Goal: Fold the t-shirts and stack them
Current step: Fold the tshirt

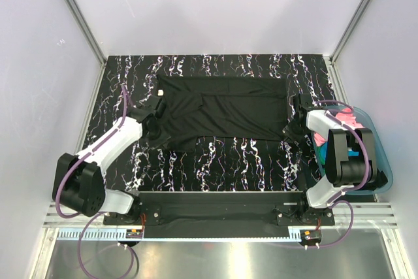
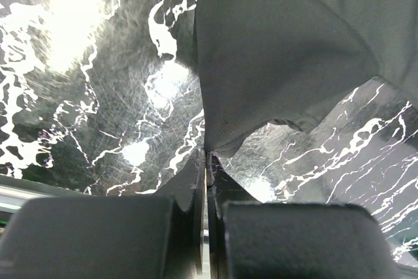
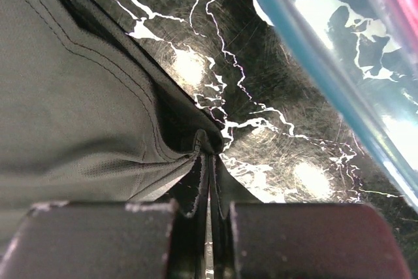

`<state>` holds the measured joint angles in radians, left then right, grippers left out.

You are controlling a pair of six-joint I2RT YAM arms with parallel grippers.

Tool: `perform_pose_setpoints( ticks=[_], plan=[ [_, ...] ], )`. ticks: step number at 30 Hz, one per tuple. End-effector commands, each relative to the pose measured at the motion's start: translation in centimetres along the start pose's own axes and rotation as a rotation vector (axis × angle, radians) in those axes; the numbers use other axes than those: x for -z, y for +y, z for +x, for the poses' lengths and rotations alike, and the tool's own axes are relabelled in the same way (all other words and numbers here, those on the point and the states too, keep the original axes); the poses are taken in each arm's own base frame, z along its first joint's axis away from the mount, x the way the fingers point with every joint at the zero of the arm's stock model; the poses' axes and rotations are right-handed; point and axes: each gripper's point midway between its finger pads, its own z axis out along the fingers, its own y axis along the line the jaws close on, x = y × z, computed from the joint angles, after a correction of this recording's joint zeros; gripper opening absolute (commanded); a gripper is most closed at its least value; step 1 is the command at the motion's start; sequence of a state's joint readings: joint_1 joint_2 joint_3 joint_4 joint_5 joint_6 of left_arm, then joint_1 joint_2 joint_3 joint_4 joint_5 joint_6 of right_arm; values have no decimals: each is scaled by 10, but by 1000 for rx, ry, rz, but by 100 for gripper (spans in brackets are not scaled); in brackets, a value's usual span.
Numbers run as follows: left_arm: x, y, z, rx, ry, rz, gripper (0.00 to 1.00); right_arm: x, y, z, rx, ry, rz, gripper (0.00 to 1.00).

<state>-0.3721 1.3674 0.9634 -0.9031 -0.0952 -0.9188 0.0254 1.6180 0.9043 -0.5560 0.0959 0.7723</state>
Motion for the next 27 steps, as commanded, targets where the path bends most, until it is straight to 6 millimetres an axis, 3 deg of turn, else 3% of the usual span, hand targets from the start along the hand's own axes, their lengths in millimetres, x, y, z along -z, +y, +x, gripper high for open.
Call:
perform_pose_setpoints(
  ticks=[1,7,14,23,27],
  plan=[
    [19,-5,-24,-7,-98,13,0,10,0,-10,22,-39,14,0],
    [24,-8,-34,5,-114,24,0,22,11,-15,50,-39,-29,0],
    [36,-12,-60,9,-168,46,0,36,26,-21,56,-43,-89,0],
    [45,-35,-78,7,-175,108,0,54,49,-32,77,-39,-147,0],
    [46,-42,-96,15,-198,122,0,58,59,-38,81,-39,-166,0]
  ],
)
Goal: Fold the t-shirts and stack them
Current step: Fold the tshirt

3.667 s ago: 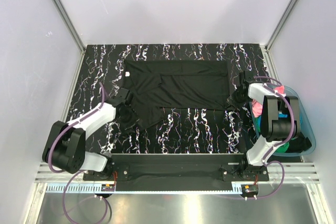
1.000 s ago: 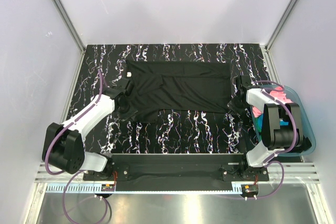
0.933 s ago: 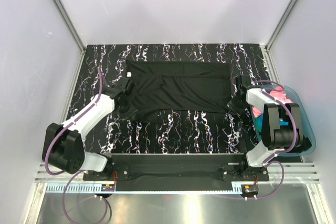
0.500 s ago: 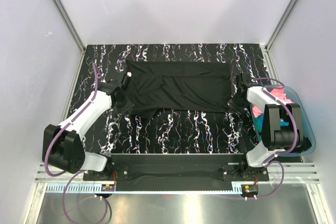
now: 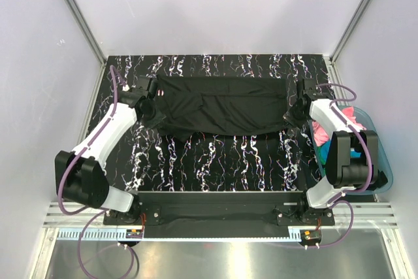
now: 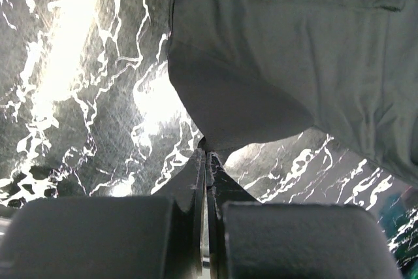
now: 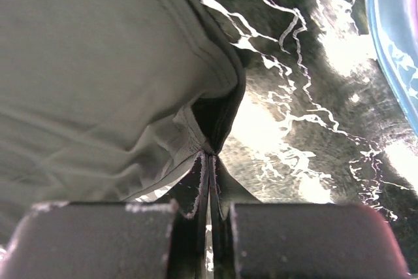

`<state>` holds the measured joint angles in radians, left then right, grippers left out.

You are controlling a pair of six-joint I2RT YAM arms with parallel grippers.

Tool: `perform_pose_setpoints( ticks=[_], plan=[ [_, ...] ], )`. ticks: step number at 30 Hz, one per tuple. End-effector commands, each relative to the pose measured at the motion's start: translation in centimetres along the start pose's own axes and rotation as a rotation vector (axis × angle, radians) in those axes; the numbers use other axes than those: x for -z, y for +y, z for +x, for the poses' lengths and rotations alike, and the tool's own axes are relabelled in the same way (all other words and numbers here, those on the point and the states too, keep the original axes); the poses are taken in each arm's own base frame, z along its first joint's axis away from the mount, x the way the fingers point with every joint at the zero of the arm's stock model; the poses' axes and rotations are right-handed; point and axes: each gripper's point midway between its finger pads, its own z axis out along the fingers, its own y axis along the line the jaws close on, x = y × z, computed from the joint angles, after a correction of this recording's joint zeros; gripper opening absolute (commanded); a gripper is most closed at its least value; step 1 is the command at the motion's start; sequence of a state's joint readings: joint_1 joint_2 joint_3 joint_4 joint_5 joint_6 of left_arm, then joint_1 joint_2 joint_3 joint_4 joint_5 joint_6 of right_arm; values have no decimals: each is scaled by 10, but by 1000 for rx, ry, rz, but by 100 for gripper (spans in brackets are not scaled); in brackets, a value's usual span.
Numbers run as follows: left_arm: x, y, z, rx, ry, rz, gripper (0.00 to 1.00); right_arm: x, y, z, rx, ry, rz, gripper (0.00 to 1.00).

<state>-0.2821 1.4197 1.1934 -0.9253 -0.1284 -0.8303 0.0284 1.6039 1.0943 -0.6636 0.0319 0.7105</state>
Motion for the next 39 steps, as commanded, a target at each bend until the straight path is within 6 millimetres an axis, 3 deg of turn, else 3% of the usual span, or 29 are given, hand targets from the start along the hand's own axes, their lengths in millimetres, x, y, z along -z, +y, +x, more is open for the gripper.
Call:
perform_pose_setpoints(
  ticks=[1,4,8,13,18,26,31,39],
  plan=[
    [4,-16,-32,9,-62,51,0,14,20,-12,24,-17,-51,0],
    [4,-23,-60,28,-94,53,0,13,29,-24,26,-35,-52,0],
    [1,-29,-79,42,-104,63,0,13,41,-40,49,-50,-59,0],
    [-12,-62,-96,36,-104,192,0,14,66,-63,77,-82,-103,0],
    [-24,-73,-116,36,-107,175,0,-8,75,-73,116,-59,-84,0],
    [-39,-89,-170,-16,-156,140,0,-32,83,-88,110,-44,-61,0],
    [-64,-91,-187,7,-142,166,0,-37,88,-100,103,-53,-51,0],
    [-80,-110,-189,-11,-92,273,0,-43,80,-102,90,-57,-24,0]
  ],
)
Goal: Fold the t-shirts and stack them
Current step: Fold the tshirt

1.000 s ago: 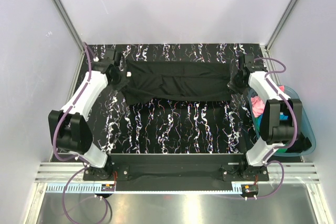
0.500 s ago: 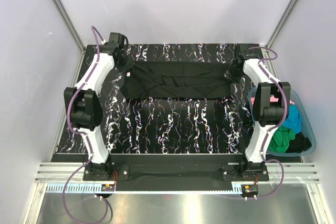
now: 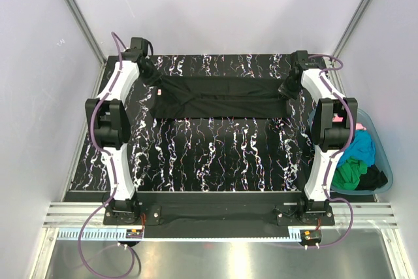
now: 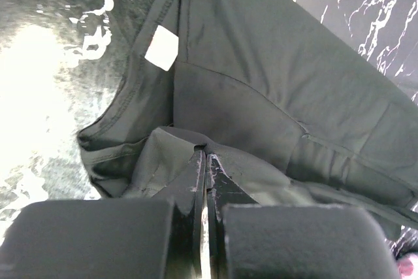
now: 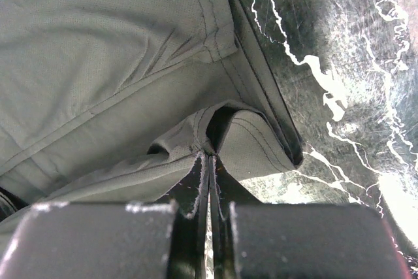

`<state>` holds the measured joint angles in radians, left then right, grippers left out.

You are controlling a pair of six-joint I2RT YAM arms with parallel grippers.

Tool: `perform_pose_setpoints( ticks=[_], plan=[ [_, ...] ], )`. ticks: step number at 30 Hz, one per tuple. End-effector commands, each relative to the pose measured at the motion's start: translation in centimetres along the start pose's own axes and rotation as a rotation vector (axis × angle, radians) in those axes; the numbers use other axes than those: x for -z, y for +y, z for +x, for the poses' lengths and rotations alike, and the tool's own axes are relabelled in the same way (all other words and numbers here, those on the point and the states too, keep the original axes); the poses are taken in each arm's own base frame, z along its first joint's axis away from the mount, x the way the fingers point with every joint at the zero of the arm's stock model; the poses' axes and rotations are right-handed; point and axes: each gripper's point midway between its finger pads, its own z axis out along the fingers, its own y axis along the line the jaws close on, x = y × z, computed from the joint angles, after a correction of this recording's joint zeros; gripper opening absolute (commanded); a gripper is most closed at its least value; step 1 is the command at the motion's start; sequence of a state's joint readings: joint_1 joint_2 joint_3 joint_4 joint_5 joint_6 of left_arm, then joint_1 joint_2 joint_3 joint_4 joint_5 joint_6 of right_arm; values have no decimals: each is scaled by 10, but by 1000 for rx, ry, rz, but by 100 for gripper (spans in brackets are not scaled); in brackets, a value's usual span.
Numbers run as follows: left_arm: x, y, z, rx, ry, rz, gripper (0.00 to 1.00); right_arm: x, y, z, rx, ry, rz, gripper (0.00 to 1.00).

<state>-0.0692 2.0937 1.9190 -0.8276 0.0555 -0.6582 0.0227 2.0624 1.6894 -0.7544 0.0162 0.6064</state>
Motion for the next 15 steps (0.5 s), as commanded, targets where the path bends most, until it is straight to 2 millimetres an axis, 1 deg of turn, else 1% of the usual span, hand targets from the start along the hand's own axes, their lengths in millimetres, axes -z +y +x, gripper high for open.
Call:
perform_pose_setpoints(
  ticks=[1,4,5,7,10,15],
  plan=[
    [3,-29,-19,-34,-34,126,0,0,-8,-11,-13,-28,23,0],
    [-6,-37,-17,-50,-16,171,0,-6,-8,-9,-22,-21,27,0],
    [-7,-41,-15,-57,-6,196,0,-7,-20,-17,-48,-25,39,0],
    [-10,-47,-19,-59,-22,225,0,-8,-19,-18,-50,-23,39,0],
    [-14,-49,-18,-51,-21,244,0,-11,-19,-18,-53,-13,43,0],
    [-19,-52,-23,-30,-37,254,0,-16,-29,-19,-68,-12,57,0]
  ],
)
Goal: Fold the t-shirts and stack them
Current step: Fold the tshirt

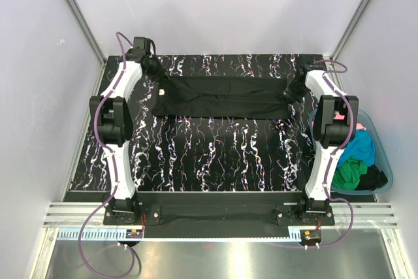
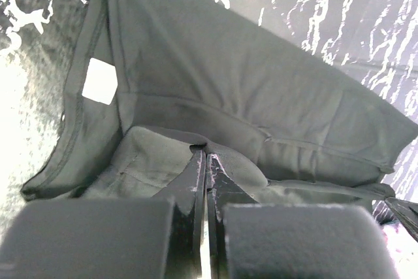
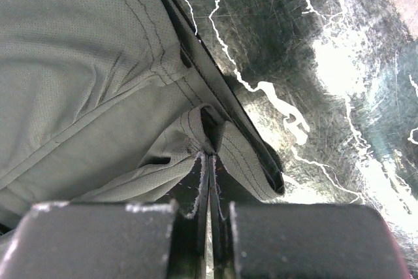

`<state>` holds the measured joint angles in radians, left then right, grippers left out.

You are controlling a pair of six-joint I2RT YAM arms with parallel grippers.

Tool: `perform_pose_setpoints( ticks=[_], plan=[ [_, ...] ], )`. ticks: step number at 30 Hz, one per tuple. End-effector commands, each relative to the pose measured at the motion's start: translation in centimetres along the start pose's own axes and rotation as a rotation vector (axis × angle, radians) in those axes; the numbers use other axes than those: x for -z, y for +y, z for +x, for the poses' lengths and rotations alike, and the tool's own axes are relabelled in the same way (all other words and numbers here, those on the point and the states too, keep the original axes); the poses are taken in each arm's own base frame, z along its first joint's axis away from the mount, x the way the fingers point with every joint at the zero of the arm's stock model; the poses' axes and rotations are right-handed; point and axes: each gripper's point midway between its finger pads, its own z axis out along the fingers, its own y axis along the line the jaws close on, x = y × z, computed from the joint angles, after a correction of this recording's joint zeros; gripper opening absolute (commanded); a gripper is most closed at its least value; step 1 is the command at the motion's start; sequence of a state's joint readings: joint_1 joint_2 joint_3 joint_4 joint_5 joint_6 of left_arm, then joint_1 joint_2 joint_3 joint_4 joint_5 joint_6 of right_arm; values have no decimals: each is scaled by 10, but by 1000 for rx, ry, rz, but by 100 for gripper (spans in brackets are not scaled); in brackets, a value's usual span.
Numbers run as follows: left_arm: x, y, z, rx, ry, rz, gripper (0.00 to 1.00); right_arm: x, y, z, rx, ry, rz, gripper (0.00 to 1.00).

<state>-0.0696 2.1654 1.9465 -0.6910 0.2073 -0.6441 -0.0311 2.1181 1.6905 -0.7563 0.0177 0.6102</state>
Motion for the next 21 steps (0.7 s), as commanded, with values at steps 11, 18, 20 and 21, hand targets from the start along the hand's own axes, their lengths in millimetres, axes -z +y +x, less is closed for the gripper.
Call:
perform_pose_setpoints(
  ticks=[11,18,20,21],
  plan=[
    [-9,-5,-22,32,-58,23,0,8,20,-27,5,-46,-85,0],
    [-9,-2,-27,33,-74,12,0,8,29,-32,-20,-56,-119,0],
    [-12,0,-26,35,-67,13,0,0,26,-28,-22,-31,-96,0],
    [-13,0,-26,36,-66,16,0,1,29,-31,-25,-36,-102,0]
  ],
)
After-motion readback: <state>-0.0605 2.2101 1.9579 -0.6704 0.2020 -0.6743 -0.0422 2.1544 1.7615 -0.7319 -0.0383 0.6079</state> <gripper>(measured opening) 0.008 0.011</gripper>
